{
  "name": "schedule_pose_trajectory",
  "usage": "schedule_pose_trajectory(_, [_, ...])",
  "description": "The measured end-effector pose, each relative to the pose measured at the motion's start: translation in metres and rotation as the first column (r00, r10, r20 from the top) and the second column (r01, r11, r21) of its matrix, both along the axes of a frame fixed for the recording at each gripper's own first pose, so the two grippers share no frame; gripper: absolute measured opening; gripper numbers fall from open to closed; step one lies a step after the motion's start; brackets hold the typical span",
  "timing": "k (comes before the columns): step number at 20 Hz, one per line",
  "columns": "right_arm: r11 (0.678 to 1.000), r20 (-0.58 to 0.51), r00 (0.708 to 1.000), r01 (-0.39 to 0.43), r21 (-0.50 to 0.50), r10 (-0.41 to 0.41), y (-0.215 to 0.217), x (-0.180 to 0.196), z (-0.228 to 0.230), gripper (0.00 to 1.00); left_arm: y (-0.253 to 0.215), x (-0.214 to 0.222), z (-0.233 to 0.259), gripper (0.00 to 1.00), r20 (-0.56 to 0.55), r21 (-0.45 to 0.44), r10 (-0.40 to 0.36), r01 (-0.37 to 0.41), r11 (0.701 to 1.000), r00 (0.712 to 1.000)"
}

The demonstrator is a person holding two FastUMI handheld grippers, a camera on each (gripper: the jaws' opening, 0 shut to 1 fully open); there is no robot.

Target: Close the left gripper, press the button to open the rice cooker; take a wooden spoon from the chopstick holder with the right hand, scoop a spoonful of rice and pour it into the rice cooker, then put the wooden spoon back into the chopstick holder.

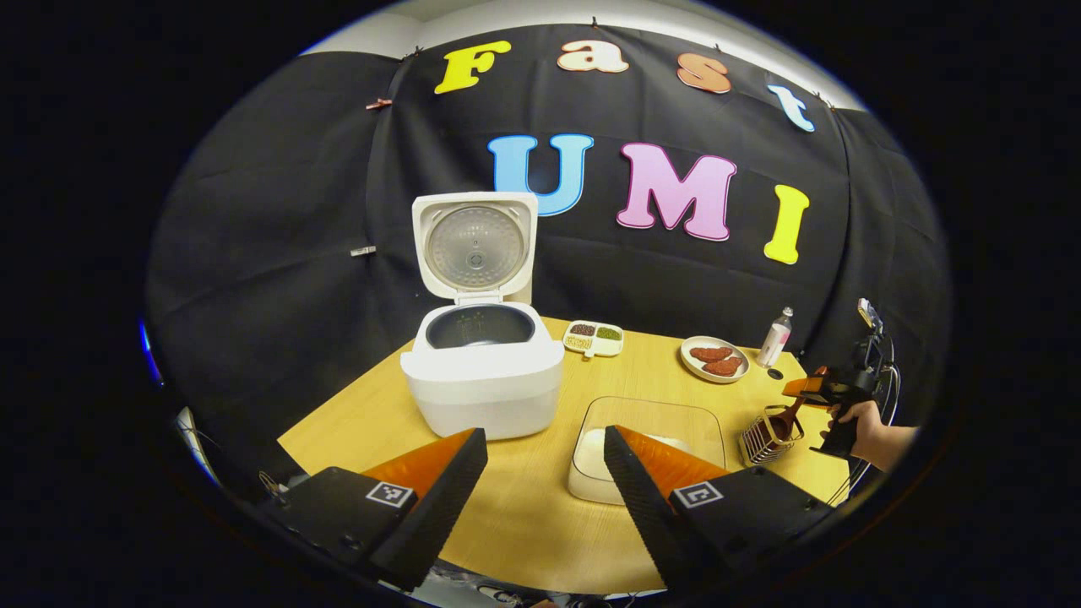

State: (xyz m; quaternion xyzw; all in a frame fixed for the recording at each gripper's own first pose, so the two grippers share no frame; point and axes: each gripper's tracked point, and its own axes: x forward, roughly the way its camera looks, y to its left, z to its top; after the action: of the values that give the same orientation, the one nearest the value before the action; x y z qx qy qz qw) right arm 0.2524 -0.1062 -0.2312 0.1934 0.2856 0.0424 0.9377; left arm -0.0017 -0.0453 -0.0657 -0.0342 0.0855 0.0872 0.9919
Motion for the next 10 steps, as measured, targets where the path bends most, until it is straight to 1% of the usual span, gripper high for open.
schedule_pose_trajectory(1, [1.0,0.001,1.0,-0.004,0.009,0.004,0.003,0.0,0.001,0.51,0.001,-0.001,-0.006,0.96,-0.009,-0.015,0.001,-0.001,1.0,1.0])
schedule_pose_trajectory(2, [1.0,-0.006,1.0,0.015,-0.005,-0.015,0.004,0.002,0.001,0.5,0.002,0.0,-0.008,0.96,-0.012,-0.032,0.004,-0.004,0.999,1.0])
schedule_pose_trajectory(3, [1.0,-0.016,1.0,0.022,-0.009,-0.022,0.001,-0.001,-0.001,0.19,0.003,0.0,-0.01,0.96,-0.011,-0.052,0.007,-0.008,0.999,1.0])
schedule_pose_trajectory(4, [1.0,-0.02,1.0,0.019,0.001,-0.019,0.005,-0.003,0.003,0.25,0.002,0.001,-0.01,0.96,-0.007,-0.075,0.001,-0.002,0.997,1.0])
schedule_pose_trajectory(5, [1.0,-0.021,1.0,0.019,0.003,-0.019,0.007,-0.002,0.002,0.22,-0.002,0.001,-0.01,0.96,0.002,-0.097,-0.013,0.013,0.995,1.0])
schedule_pose_trajectory(6, [1.0,-0.018,1.0,0.021,-0.007,-0.021,0.006,-0.003,0.005,0.23,-0.003,0.001,-0.008,0.96,0.01,-0.109,-0.02,0.021,0.994,1.0])
schedule_pose_trajectory(7, [1.0,-0.006,1.0,0.024,-0.016,-0.024,0.005,-0.005,0.01,0.2,0.0,0.001,-0.008,0.96,0.013,-0.109,-0.021,0.022,0.994,1.0])
schedule_pose_trajectory(10, [1.0,0.031,0.999,0.015,-0.02,-0.015,0.011,-0.009,0.027,0.19,0.006,0.0,-0.007,0.96,0.022,-0.087,-0.039,0.041,0.995,0.999])
